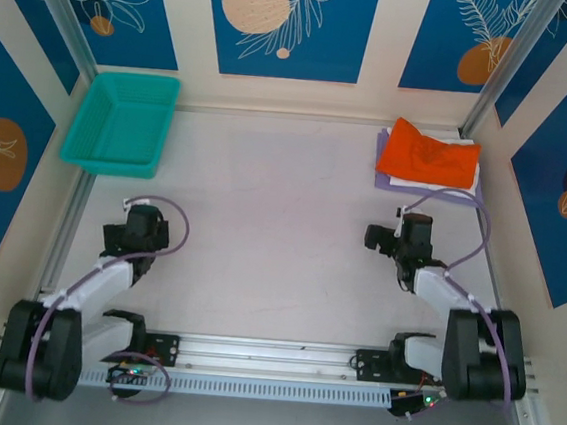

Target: Fold and stack the t-shirts

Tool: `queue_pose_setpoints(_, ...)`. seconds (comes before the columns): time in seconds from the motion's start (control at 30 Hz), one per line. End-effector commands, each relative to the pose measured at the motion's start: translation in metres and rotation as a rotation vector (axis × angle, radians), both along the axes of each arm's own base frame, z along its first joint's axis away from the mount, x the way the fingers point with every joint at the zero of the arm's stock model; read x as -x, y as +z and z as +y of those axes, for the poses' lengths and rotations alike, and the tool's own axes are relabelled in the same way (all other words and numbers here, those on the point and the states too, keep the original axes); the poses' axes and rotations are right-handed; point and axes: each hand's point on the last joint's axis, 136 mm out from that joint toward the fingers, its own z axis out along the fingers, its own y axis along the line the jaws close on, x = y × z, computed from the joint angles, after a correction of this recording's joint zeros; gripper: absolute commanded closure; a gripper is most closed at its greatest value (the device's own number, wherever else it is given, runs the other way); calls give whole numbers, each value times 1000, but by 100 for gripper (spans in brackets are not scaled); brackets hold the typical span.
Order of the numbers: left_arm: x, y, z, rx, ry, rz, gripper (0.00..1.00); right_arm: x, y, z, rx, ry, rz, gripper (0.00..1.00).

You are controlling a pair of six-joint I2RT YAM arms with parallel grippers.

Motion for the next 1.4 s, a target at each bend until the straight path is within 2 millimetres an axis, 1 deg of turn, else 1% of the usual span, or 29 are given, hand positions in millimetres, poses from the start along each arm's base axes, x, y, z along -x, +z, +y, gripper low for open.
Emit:
queue_pose_setpoints(0.0, -49, 28, -11, 70, -86, -141, 0, -49, 37, 15, -22, 69, -173, 1)
queue_pose_setpoints(0.07, -62, 28, -12, 86, -107, -157, 0, -66, 41, 22, -20, 91, -199, 1)
queue_pose_setpoints(0.1, -69, 28, -11, 84, -114, -161, 0, -72, 40, 26, -24, 112, -202, 1)
queue_pose_setpoints(0.17, -79, 29, -10, 85, -120, -176, 0, -81, 36, 29, 26, 145, -177, 1)
queue_pose_setpoints(0.23, -88, 30, -11, 79, -141, -195, 0, -83, 39, 31, 45, 182, -215, 1)
queue_pose_setpoints(0.3, -97, 34, -14, 86, -157, -230, 0, -83, 40, 26, 9, 184, -254, 1)
queue_pose_setpoints(0.37, -104, 32, -25, 99, -224, -216, 0, -80, 40, 20, -37, 176, -291, 1)
queue_pose_setpoints(0.43, -104, 30, -34, 113, -282, -210, 0, -77, 40, 19, -42, 178, -304, 1)
queue_pose_setpoints(0.5, -100, 32, -40, 123, -321, -235, 0, -72, 42, 24, -25, 197, -337, 1)
queue_pose_setpoints(0.6, -88, 44, -49, 128, -374, -329, 0, -62, 42, 22, -10, 179, -402, 1)
queue_pose_setpoints(0.63, -84, 47, -47, 138, -355, -367, 0, -59, 40, 24, 6, 186, -428, 1)
queue_pose_setpoints(0.67, -80, 50, -42, 150, -312, -417, 0, -55, 41, 29, 29, 203, -470, 1)
queue_pose_setpoints(0.7, -76, 53, -37, 162, -272, -459, 0, -52, 43, 30, 66, 185, -486, 1)
queue_pose_setpoints(0.77, -75, 55, -39, 160, -281, -486, 0, -46, 46, 35, 85, 210, -528, 1)
queue_pose_setpoints(0.83, -79, 52, -41, 155, -298, -475, 0, -42, 45, 37, 91, 216, -534, 1)
queue_pose_setpoints(0.93, -84, 46, -41, 159, -297, -464, 0, -44, 46, 35, 80, 208, -531, 1)
queue_pose_setpoints(1.07, -93, 38, -58, 172, -398, -435, 0, -45, 45, 32, 71, 198, -525, 1)
queue_pose_setpoints(1.17, -98, 26, -64, 172, -424, -410, 0, -44, 45, 30, 63, 193, -525, 1)
queue_pose_setpoints(1.2, -102, 26, -66, 166, -433, -401, 0, -45, 44, 29, 61, 187, -517, 1)
queue_pose_setpoints(1.27, -108, 21, -73, 121, -438, -342, 0, -52, 41, 23, 54, 155, -477, 1)
queue_pose_setpoints(1.3, -108, 21, -75, 112, -439, -336, 0, -58, 34, 16, 48, 123, -425, 1)
queue_pose_setpoints(1.33, -108, 21, -74, 114, -437, -336, 0, -66, 33, 11, 31, 96, -385, 1)
queue_pose_setpoints(1.37, -108, 21, -75, 115, -439, -335, 0, -67, 35, 8, -30, 113, -381, 1)
